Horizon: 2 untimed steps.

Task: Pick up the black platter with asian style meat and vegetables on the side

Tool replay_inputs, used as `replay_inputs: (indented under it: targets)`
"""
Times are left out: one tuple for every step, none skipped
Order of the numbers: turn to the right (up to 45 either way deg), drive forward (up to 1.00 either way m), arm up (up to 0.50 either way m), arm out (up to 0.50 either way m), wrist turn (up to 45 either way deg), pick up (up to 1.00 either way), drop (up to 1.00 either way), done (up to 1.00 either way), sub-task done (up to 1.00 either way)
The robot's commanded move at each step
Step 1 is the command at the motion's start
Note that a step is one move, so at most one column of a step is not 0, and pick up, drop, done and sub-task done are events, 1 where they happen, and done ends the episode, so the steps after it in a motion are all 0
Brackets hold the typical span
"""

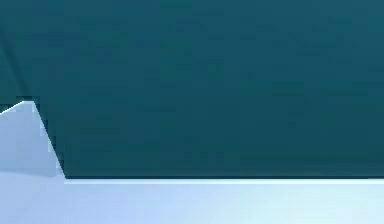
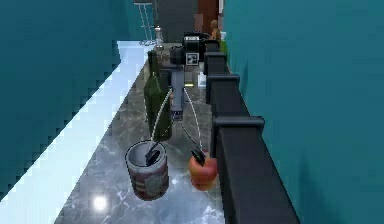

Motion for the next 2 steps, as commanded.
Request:
replay_inputs:
  targets:
    - [0.0, 0.00, 0.00, 0.00, 45.0, 0.00, 0.00, 0.00, 0.00]
    - [0.0, 0.00, 0.00, 0.00, 45.0, 0.00, 0.00, 0.00, 0.00]
